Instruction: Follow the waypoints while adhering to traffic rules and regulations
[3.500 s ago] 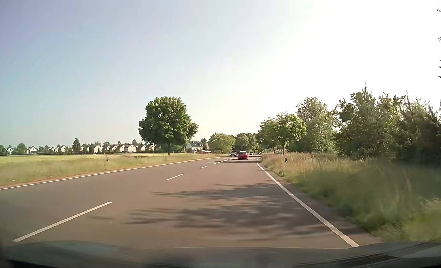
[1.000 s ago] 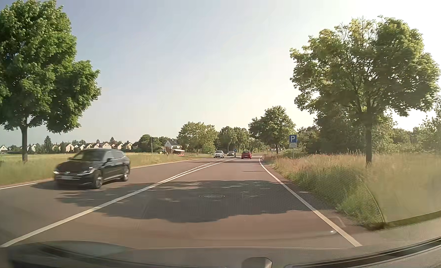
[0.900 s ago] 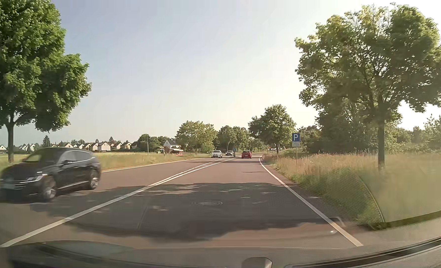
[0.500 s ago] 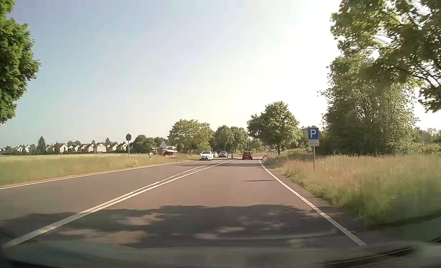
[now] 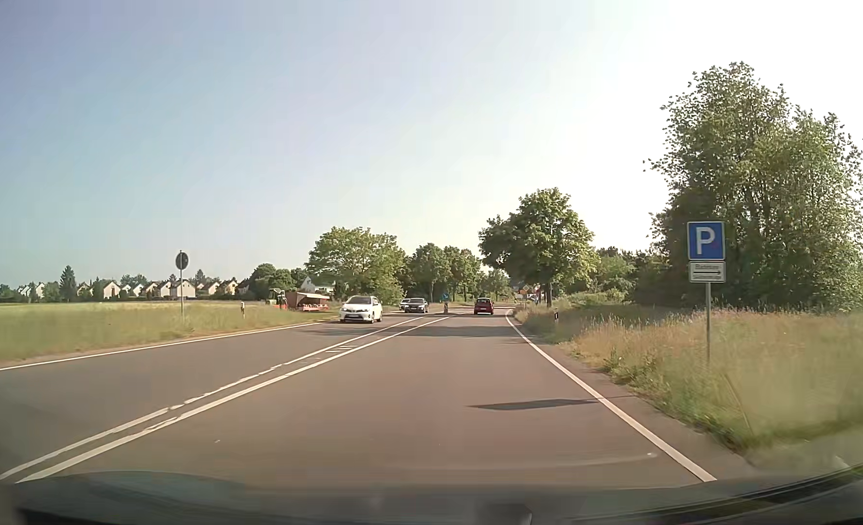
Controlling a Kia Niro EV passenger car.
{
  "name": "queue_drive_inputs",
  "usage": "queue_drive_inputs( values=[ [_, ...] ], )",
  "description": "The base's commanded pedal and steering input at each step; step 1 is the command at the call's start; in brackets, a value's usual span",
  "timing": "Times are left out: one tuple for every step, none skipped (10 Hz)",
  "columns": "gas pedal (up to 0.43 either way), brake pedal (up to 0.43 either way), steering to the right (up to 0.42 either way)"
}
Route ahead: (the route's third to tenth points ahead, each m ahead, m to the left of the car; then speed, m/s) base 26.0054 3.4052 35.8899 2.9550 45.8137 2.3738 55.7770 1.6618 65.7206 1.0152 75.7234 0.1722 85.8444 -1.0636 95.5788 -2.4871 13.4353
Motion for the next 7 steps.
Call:
queue_drive_inputs(
  values=[
    [0.0,0.03,0.009],
    [0.0,0.03,0.008],
    [0.0,0.03,0.008],
    [0.0,0.03,0.008],
    [0.0,0.03,0.008],
    [0.0,0.03,0.008],
    [0.0,0.03,0.008]
  ],
)
